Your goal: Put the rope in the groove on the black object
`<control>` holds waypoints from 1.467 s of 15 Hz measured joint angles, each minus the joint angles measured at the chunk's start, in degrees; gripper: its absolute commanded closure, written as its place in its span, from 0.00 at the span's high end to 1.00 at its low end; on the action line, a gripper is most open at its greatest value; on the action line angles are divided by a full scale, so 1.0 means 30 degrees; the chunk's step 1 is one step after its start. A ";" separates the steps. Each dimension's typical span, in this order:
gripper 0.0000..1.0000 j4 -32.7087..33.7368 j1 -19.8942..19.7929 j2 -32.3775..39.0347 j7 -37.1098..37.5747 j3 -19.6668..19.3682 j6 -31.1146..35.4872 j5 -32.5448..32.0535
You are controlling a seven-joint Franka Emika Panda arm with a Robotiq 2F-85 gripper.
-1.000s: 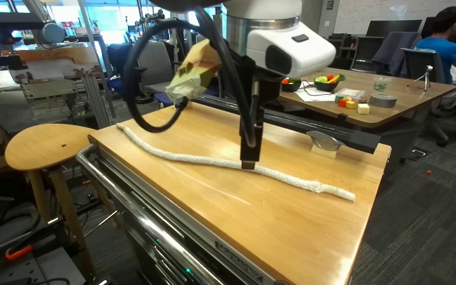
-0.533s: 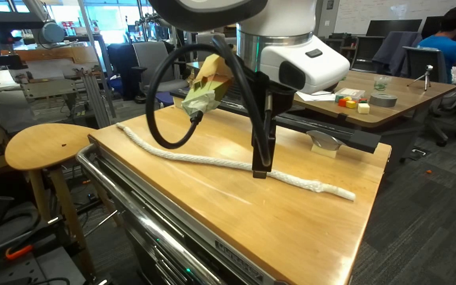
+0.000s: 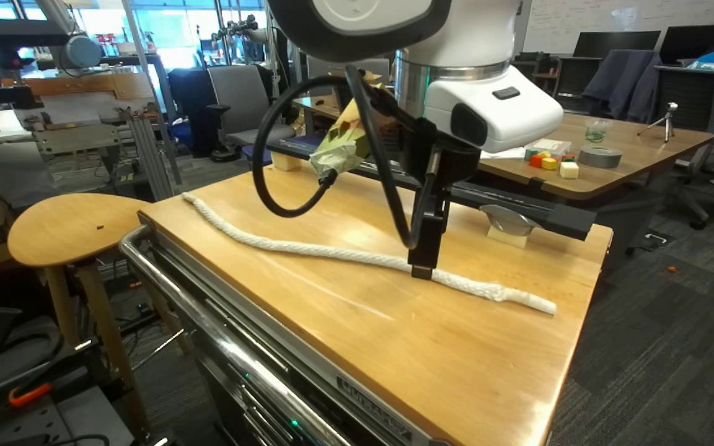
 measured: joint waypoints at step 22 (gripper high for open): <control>0.03 0.3886 0.0069 0.3274 0.2480 -0.0173 -0.1211 -0.0276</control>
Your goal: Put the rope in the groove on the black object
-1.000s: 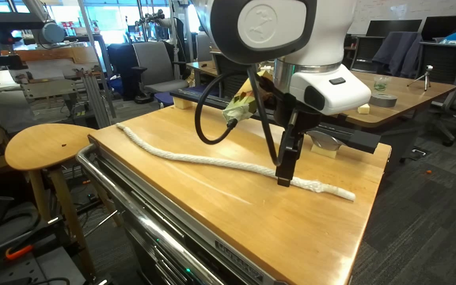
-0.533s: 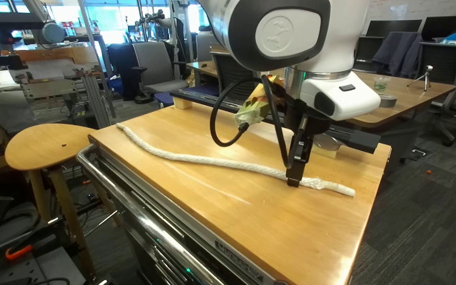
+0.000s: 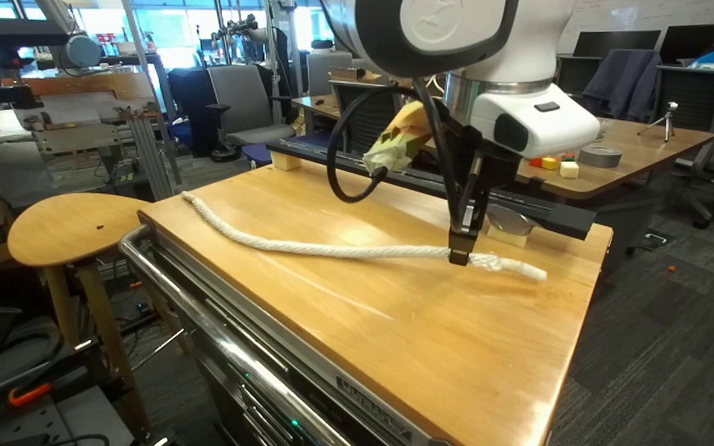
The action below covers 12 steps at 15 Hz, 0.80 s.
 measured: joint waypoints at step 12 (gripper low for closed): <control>0.03 0.2287 -0.0389 -0.1457 -0.0062 0.0094 -0.4663 0.4622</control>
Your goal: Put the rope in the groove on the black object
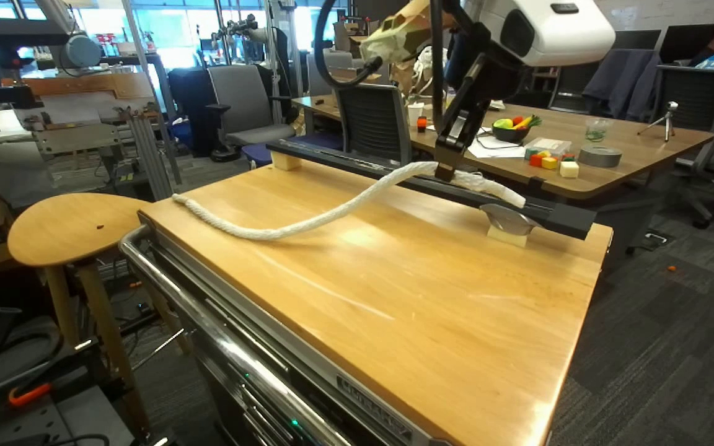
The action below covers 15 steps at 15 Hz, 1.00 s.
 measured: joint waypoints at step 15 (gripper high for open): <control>0.03 0.8849 -0.0235 0.5885 0.4732 0.0360 -0.3015 -0.1245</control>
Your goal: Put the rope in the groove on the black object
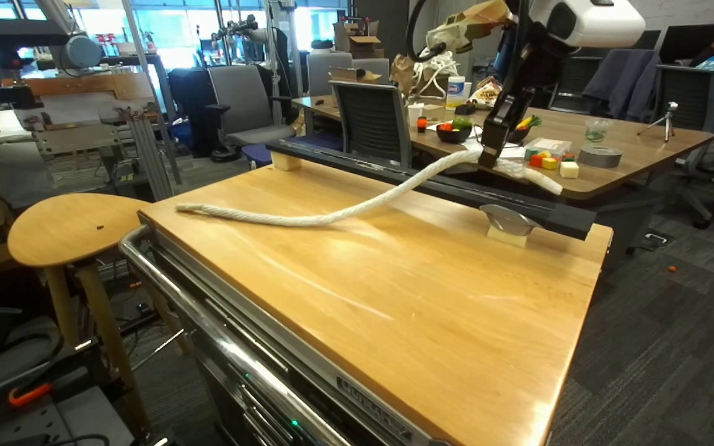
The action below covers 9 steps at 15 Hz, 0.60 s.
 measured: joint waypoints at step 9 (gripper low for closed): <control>0.03 0.2869 -0.0360 0.2579 0.1630 0.0254 -0.2106 -0.0484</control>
